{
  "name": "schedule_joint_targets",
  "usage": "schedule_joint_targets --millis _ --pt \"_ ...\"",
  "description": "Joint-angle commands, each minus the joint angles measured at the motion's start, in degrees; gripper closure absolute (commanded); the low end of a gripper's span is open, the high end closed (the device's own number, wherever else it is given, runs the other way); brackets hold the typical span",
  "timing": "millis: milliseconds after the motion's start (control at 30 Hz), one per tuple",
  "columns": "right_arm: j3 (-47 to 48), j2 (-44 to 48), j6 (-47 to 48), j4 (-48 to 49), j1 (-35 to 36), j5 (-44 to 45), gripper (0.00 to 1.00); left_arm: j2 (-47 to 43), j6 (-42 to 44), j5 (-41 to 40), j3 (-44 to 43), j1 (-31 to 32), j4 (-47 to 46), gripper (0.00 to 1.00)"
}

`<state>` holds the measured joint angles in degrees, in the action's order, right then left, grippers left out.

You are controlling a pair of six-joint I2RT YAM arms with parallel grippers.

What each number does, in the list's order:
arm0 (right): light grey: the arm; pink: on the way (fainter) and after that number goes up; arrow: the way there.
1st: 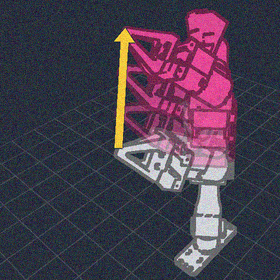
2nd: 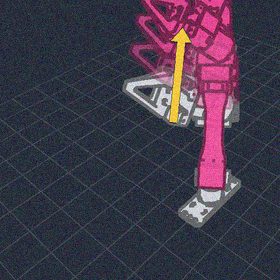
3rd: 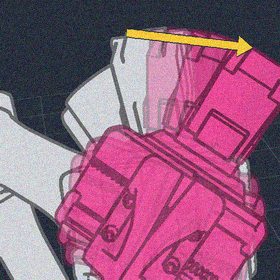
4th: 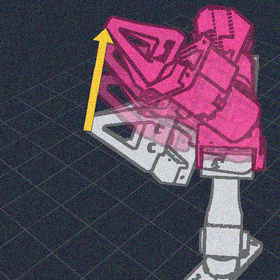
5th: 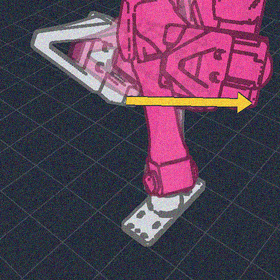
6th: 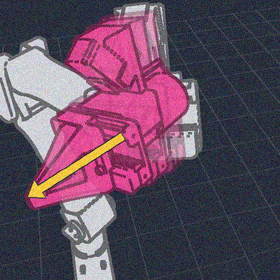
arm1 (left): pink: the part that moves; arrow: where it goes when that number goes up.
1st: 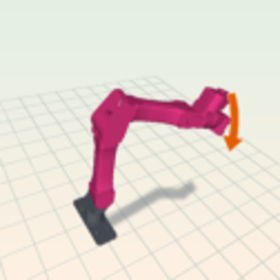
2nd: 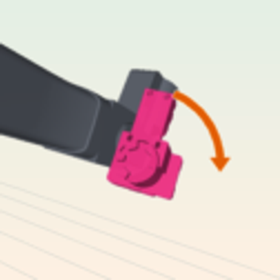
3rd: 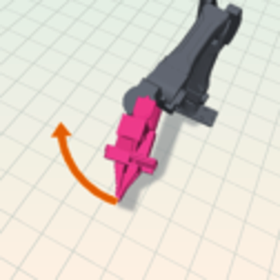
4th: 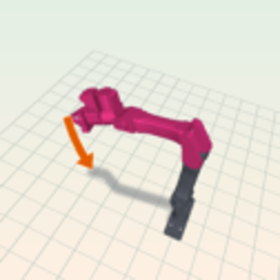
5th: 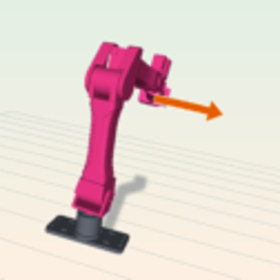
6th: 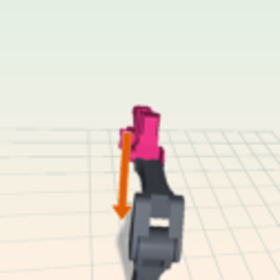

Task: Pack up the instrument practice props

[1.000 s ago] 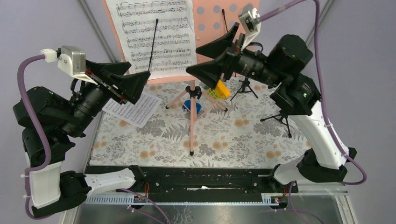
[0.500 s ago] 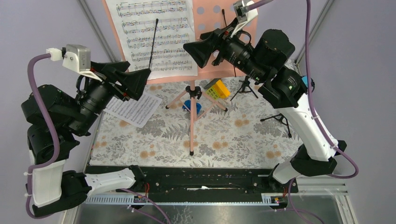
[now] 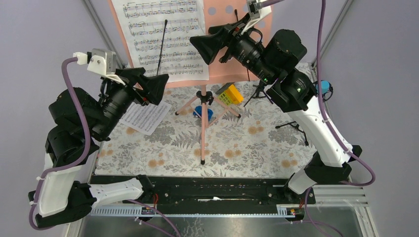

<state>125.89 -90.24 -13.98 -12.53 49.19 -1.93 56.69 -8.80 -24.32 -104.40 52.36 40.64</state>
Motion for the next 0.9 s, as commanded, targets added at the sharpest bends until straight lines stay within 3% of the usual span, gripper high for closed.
schedule_joint_targets --millis 0,333,867 --pt "1.6 -0.5 0.1 4.4 0.4 1.6 0.14 0.2 0.9 -3.2 0.3 0.3 -4.2 0.15" --pt "0.5 -1.2 -0.1 4.6 0.4 -0.2 0.15 1.0 2.7 -4.4 1.6 0.3 -6.2 0.15" --pt "-2.3 -1.0 -0.8 4.9 0.4 -6.4 0.35 2.0 6.0 -6.5 4.0 0.2 -7.7 0.13"
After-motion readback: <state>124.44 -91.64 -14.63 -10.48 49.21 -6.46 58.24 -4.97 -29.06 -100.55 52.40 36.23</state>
